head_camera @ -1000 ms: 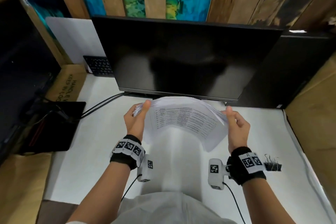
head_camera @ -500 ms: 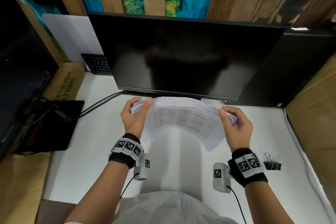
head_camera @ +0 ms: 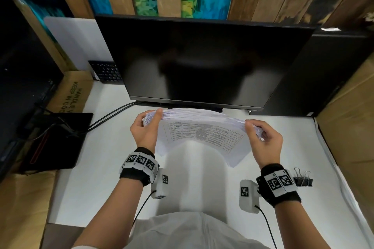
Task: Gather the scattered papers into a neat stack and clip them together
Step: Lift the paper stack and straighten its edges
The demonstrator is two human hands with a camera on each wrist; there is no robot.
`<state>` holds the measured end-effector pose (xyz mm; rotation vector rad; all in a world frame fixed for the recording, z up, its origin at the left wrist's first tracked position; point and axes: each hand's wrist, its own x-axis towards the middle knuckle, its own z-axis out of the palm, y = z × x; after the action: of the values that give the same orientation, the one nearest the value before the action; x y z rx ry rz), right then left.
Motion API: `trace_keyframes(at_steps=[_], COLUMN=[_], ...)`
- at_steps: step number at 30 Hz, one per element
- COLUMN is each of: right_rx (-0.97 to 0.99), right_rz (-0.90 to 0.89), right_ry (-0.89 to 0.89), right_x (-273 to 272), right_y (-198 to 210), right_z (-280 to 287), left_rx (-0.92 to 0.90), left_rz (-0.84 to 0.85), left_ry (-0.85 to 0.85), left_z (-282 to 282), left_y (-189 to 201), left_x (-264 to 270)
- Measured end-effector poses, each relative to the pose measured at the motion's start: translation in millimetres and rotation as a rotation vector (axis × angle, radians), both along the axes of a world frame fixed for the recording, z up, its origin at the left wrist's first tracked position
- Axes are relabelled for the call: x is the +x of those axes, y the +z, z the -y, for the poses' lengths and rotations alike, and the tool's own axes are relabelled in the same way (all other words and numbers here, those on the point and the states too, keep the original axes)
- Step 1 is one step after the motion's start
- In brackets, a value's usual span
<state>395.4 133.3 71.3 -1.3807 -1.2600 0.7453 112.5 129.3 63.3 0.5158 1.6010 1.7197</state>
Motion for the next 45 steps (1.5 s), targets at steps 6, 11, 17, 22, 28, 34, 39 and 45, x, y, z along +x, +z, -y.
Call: trace_keyframes(at_steps=[6,11,17,22,28,34,39,45], right_rx=[0.013,-0.126,-0.152,0.069,-0.186,-0.329,-0.319,-0.300], right_rz=[0.010,0.248,0.658,0.474,0.612,1.164,0.977,0.459], right_ry=[0.079,0.364,0.292,0.130,0.267,0.308,0.545,0.529], right_x=[1,0,-2,2,0,-10,-36,-10], right_y=[0,3,17,49,40,31,46,57], right_z=[-2,-3,-14,-13,-15,-22,-28,-31], left_rx=[-0.023,-0.073,-0.145,0.021,-0.072,-0.197,-0.040,-0.096], left_rz=[0.038,-0.024,-0.089,-0.172,-0.232,-0.258,-0.438,-0.432], left_ry=[-0.175,-0.353,-0.430,-0.470,-0.578,-0.492,-0.687,-0.734], left_z=[-2,-4,-10,-9,-1,2,-2,0], left_y=[-4,-7,2,28,9,3,38,44], left_x=[-10,-18,-14,-25,-35,-17,5,-27])
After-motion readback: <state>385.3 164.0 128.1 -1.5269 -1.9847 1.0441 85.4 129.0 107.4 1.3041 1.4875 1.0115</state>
